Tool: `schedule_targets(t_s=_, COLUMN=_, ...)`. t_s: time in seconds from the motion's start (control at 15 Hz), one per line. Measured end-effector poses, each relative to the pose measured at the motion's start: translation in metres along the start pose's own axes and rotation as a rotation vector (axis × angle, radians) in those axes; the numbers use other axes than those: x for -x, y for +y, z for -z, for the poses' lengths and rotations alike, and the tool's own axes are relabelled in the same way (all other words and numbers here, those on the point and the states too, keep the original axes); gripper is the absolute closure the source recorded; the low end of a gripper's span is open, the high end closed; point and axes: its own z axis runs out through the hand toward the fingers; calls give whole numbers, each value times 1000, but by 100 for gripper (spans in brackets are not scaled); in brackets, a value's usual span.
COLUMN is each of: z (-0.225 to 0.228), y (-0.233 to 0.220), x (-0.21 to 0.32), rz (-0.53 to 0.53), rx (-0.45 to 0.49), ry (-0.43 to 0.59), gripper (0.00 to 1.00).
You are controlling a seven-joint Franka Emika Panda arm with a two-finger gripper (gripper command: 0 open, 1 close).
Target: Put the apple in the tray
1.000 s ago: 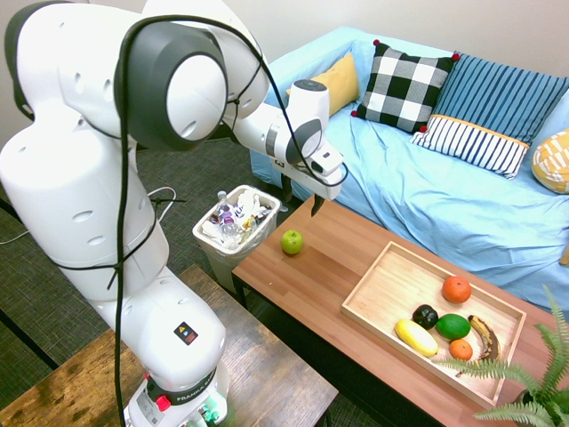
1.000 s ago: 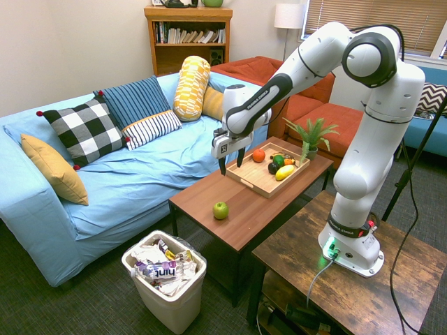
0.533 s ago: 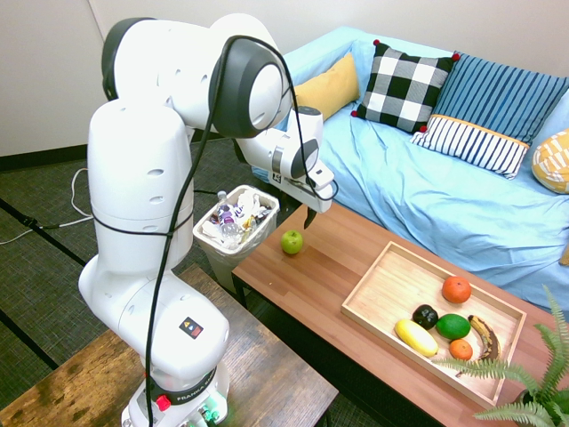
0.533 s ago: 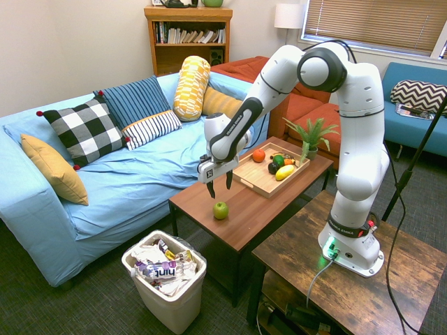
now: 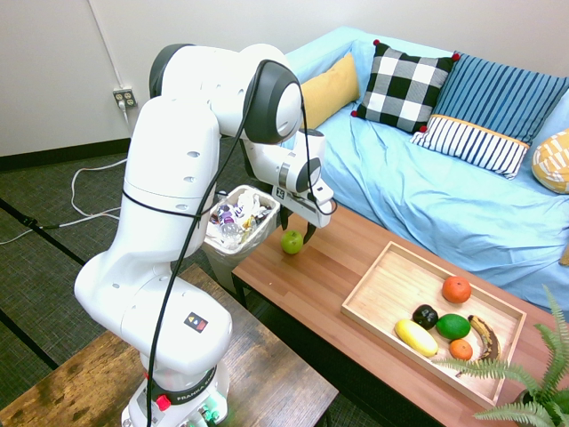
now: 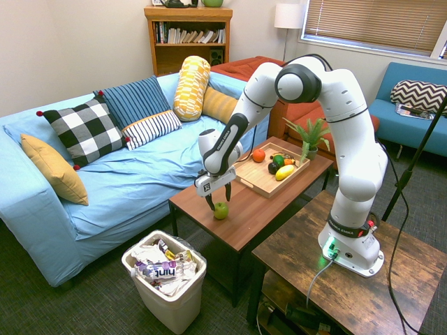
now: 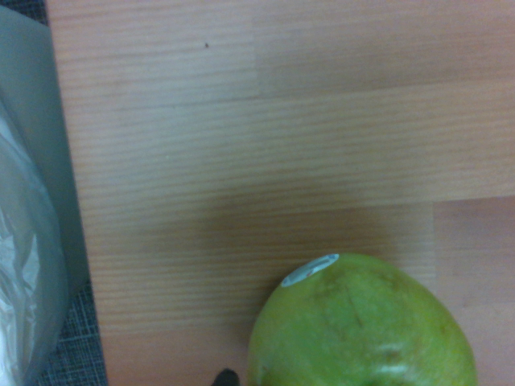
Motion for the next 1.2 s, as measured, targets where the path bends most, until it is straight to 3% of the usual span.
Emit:
schedule_targets(t_s=0.4, z=-17, y=2, x=1, rz=-7, rx=34, ry=-19, gripper=0)
schedule_targets(t_s=0.47, z=-21, y=2, x=1, rz=-7, rx=37, ry=-24, gripper=100)
schedule_targets(t_s=1.2, z=-32, y=-11, x=6, rz=9, rx=42, ry=-49, gripper=100)
